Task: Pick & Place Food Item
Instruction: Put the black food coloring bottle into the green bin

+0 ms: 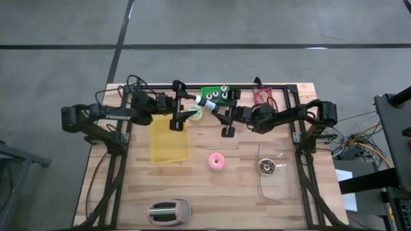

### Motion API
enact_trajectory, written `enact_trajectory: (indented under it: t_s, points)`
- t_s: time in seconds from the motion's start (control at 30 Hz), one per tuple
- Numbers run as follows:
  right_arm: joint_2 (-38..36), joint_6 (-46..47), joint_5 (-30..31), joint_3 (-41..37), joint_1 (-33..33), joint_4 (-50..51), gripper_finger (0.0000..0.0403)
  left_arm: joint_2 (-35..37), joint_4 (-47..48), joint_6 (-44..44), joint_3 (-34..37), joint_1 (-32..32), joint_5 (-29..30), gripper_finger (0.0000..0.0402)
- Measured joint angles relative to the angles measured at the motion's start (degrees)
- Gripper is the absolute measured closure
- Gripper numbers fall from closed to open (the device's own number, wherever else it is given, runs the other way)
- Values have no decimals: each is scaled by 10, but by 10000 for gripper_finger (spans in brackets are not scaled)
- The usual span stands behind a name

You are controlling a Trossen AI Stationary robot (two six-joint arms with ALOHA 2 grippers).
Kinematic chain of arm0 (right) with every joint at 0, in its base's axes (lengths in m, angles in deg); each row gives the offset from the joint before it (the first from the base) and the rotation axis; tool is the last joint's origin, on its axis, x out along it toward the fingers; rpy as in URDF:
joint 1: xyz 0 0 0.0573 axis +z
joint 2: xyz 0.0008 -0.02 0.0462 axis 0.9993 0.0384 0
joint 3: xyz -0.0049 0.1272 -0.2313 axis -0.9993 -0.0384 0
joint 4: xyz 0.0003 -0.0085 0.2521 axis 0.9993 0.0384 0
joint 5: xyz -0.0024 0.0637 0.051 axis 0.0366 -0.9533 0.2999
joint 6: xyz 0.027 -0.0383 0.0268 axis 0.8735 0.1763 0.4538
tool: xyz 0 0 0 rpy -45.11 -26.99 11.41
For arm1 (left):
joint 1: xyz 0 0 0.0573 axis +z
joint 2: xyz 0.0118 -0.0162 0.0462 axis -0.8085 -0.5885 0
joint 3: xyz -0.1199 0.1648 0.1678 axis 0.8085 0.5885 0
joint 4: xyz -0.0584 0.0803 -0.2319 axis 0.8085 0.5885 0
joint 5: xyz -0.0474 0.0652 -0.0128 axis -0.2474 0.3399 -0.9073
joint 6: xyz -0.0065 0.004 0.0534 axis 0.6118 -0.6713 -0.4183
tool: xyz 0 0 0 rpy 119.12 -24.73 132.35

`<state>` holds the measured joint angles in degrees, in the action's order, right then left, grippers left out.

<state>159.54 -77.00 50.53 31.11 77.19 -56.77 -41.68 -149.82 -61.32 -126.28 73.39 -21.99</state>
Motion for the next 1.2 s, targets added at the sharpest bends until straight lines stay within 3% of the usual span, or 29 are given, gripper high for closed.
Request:
enact_trajectory:
  t_s: [0.23,0.6,0.73,0.93,1.2]
  points:
    - [-2,5,-11,4,-2,0,272,-24,-78,15,-7,0,0,152]
    - [-1,17,-16,3,-2,0,273,-53,-63,54,-53,11,-31,152]
    - [-1,18,-20,1,-3,1,273,-11,64,76,-66,39,-62,152]
    - [-1,28,-33,1,-11,0,273,61,213,27,-74,47,-92,152]
    - [-1,40,-42,0,-19,3,273,139,575,-82,-160,52,-52,152]
